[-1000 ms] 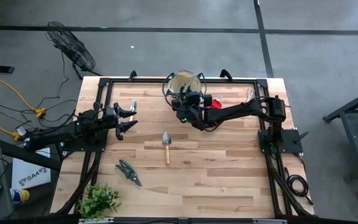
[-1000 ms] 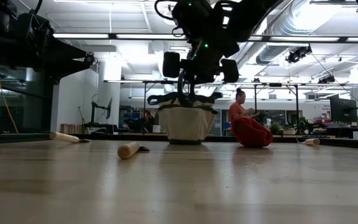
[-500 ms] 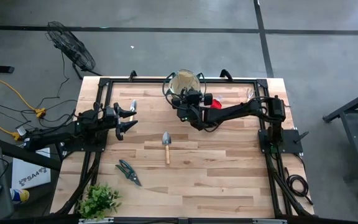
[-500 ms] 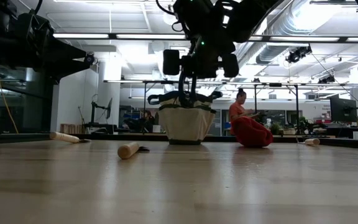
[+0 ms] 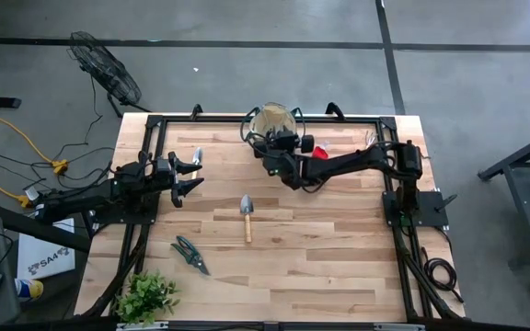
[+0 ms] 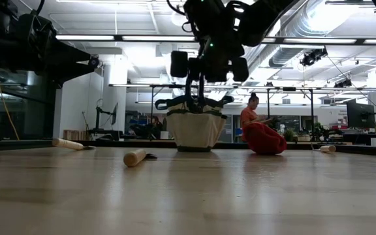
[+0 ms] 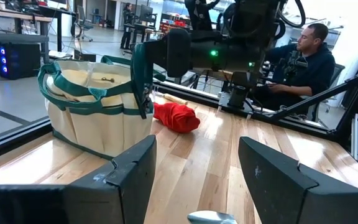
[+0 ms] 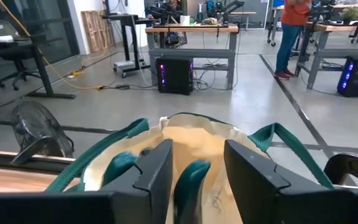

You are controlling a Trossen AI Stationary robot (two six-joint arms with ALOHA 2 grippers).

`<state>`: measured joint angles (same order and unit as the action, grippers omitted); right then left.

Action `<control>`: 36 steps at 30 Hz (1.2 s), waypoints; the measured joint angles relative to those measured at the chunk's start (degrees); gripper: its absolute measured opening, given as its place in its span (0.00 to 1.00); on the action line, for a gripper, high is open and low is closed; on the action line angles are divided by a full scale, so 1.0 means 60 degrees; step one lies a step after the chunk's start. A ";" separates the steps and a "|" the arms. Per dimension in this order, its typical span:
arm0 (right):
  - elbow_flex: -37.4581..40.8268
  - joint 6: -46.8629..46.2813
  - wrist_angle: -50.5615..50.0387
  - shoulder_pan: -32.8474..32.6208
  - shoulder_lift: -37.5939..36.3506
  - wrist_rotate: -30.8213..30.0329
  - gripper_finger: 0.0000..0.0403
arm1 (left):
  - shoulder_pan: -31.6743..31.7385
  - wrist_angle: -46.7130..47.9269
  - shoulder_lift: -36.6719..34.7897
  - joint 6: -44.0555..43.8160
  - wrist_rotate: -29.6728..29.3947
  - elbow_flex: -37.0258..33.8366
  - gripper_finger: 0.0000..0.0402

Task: Pick & Place Garden tools in Gardening bag
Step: Put the green shear scissors into the gardening bag

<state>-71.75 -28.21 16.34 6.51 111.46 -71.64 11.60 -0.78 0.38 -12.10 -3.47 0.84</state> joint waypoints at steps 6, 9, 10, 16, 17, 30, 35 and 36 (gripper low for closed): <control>0.0000 0.0004 0.0040 0.0273 0.0000 0.0130 0.31 | 0.0001 0.0000 -0.0004 0.0003 -0.0003 0.0000 0.56; 0.0000 0.0003 0.0040 0.0392 0.0000 0.0452 0.29 | 0.0000 0.0000 0.0000 0.0000 -0.0003 0.0000 0.56; 0.0000 0.0004 0.0040 0.0418 0.0000 0.0537 0.28 | 0.0002 0.0000 -0.0002 0.0000 -0.0003 0.0000 0.56; 0.0000 0.0039 0.0040 0.0540 -0.0004 0.1299 0.21 | 0.0001 0.0000 -0.0002 0.0000 -0.0002 0.0000 0.56; 0.0000 0.0083 0.0037 0.0559 -0.0004 0.1411 0.20 | 0.0000 0.0000 -0.0004 0.0000 -0.0003 0.0000 0.56; 0.0000 0.1904 0.1328 0.0797 -0.0004 0.1405 0.05 | 0.0002 -0.0004 -0.0004 0.0000 -0.0003 0.0000 0.56; 0.0000 0.1632 0.1265 0.0835 -0.0004 0.1443 0.04 | 0.0001 -0.0004 0.0000 0.0003 -0.0003 0.0000 0.56; 0.0000 0.1411 0.1170 0.0867 -0.0004 0.1464 0.04 | 0.0001 -0.0004 -0.0001 0.0001 -0.0002 0.0000 0.56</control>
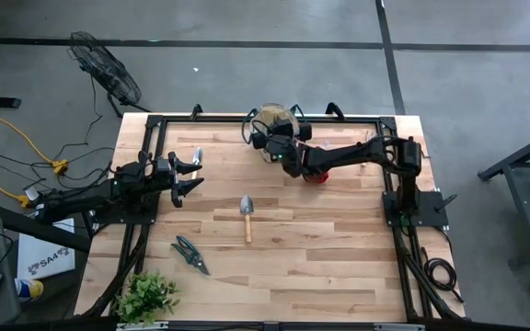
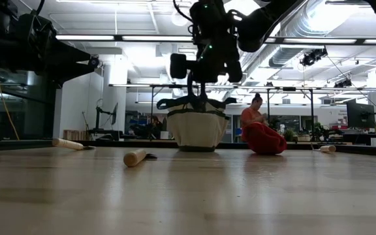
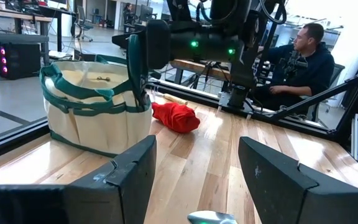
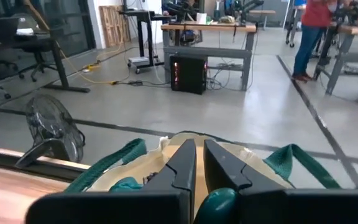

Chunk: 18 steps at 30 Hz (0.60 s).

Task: Pick & Place Garden tools in Gardening bag
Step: Put the green shear scissors into the gardening bag

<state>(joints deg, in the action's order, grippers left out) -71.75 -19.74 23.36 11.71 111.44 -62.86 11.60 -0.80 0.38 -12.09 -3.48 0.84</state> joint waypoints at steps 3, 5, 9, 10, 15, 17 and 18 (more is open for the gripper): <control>0.0000 -0.0677 -0.0350 0.0062 0.0026 -0.0097 0.04 | 0.0003 0.0000 -0.0002 0.0002 0.0000 0.0000 0.56; 0.0000 -0.0919 -0.0572 0.0079 0.0033 -0.0024 0.04 | 0.0003 0.0000 -0.0001 0.0001 0.0001 0.0000 0.56; 0.0000 -0.0951 -0.0525 0.0075 0.0036 -0.0056 0.04 | 0.0001 0.0000 0.0000 -0.0001 -0.0001 0.0000 0.56; 0.0000 -0.0874 -0.0348 0.0063 0.0035 -0.0163 0.04 | 0.0003 0.0000 -0.0003 0.0003 -0.0001 0.0000 0.56; 0.0000 0.0401 0.0671 -0.0036 -0.0029 -0.0277 0.03 | 0.0003 0.0000 0.0001 0.0002 0.0003 0.0000 0.56; 0.0000 0.0556 0.0779 -0.0041 -0.0029 -0.0219 0.03 | -0.0001 0.0000 -0.0003 -0.0001 -0.0001 0.0000 0.56; 0.0000 0.0555 0.0779 -0.0040 -0.0029 -0.0239 0.03 | 0.0002 0.0003 -0.0003 -0.0001 -0.0001 0.0000 0.56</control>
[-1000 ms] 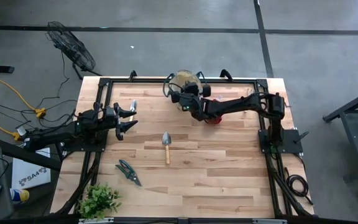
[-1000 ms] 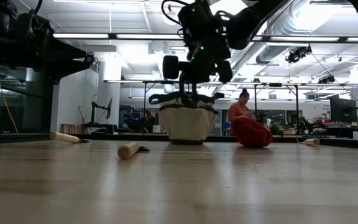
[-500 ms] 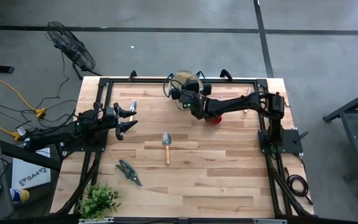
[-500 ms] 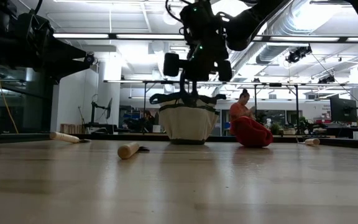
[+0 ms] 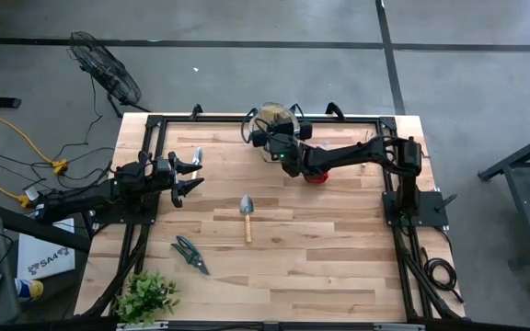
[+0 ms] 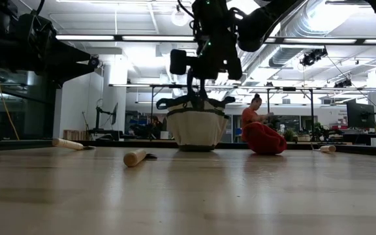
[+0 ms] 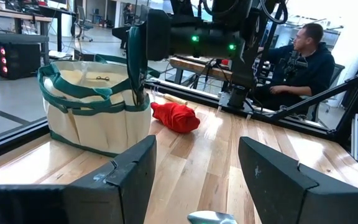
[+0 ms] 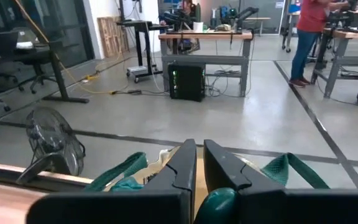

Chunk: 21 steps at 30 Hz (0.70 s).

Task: Pick & Place Garden tools in Gardening bag
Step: Put the green shear scissors into the gardening bag

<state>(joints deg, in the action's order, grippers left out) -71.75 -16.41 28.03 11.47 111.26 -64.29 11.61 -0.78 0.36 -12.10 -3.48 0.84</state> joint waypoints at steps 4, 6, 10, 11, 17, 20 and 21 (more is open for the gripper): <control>0.0000 -0.0058 -0.0199 0.0113 0.0000 -0.0008 0.03 | -0.0002 -0.0003 0.0000 0.0001 0.0001 0.0000 0.56; 0.0000 -0.0469 -0.0415 0.0190 0.0049 0.0021 0.03 | -0.0001 -0.0003 0.0000 0.0002 0.0000 0.0000 0.56; 0.0000 -0.1119 -0.0916 0.0274 0.0066 0.0205 0.03 | 0.0000 -0.0003 0.0000 0.0003 0.0000 0.0000 0.56; 0.0000 -0.1230 -0.1031 0.0293 0.0066 0.0222 0.03 | -0.0003 -0.0003 0.0003 0.0000 0.0003 0.0000 0.56; 0.0000 -0.1329 -0.1439 0.0301 0.0069 0.0657 0.03 | -0.0003 -0.0003 0.0000 0.0000 0.0000 0.0000 0.56; 0.0000 -0.1300 -0.1509 0.0240 0.0070 0.0711 0.03 | -0.0003 -0.0003 0.0000 0.0003 0.0000 0.0000 0.56; 0.0000 -0.1299 -0.1543 0.0210 0.0073 0.0601 0.03 | -0.0003 -0.0003 0.0001 0.0001 0.0000 0.0000 0.56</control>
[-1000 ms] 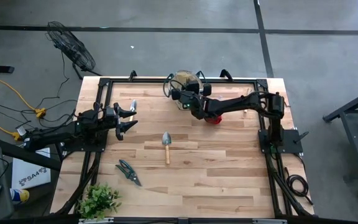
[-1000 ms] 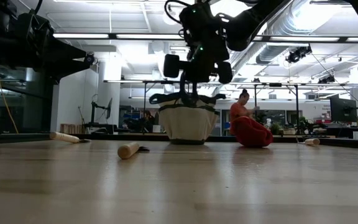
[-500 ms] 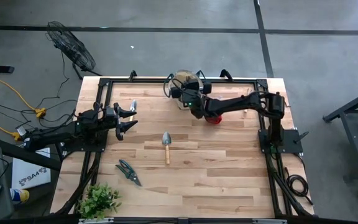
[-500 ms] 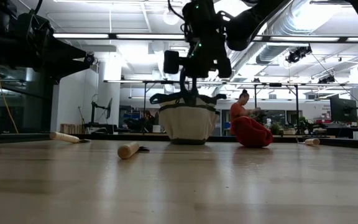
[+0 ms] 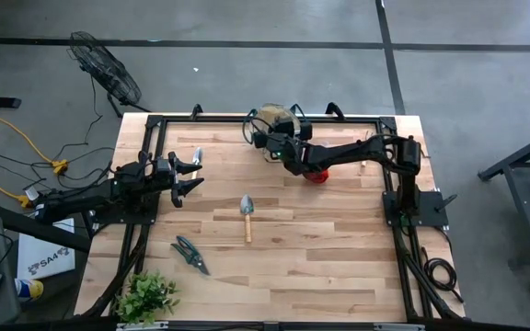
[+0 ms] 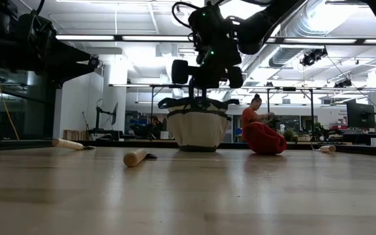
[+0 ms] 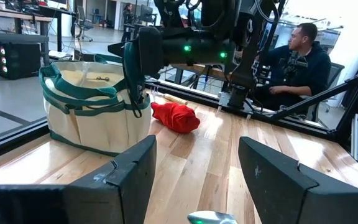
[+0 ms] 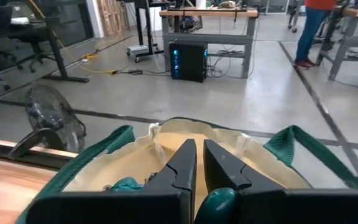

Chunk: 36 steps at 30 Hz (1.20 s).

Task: Pick & Place Garden tools in Gardening bag
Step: Put the green shear scissors into the gardening bag, then put the brown hand rake into the gardening bag

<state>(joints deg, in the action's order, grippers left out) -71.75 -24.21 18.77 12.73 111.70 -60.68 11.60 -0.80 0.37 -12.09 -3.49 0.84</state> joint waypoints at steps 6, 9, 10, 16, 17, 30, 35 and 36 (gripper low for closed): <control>0.0000 0.0109 -0.0052 -0.0062 0.0000 -0.0385 0.07 | 0.0002 0.0000 0.0000 -0.0001 0.0000 0.0000 0.56; 0.0000 0.0114 -0.0074 -0.0119 0.0007 -0.0379 0.09 | 0.0001 0.0000 -0.0001 0.0000 0.0000 0.0000 0.56; 0.0000 0.0113 -0.0074 -0.0132 0.0007 -0.0371 0.09 | 0.0000 0.0000 -0.0001 0.0002 0.0000 0.0000 0.56; 0.0000 0.0513 -0.0016 -0.0141 -0.0008 -0.0367 0.10 | 0.0003 0.0000 0.0000 -0.0001 0.0000 0.0000 0.56; 0.0000 0.0598 -0.0017 -0.0140 -0.0025 -0.0365 0.10 | 0.0001 0.0001 -0.0001 0.0000 0.0000 0.0000 0.56; 0.0000 0.1014 -0.0347 -0.0120 -0.0778 0.0106 0.28 | 0.0000 0.0000 -0.0001 0.0002 0.0000 0.0000 0.56; 0.0000 0.1014 -0.0943 -0.0145 -0.1324 0.0361 0.45 | 0.0003 0.0000 -0.0001 -0.0001 0.0000 0.0000 0.56; 0.0000 0.0963 -0.1262 -0.0148 -0.1479 0.0526 0.47 | 0.0001 0.0000 0.0002 -0.0001 0.0000 0.0000 0.56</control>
<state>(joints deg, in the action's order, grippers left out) -71.75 -18.43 11.20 11.84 102.83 -57.52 11.60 -0.80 0.38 -12.10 -3.49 0.84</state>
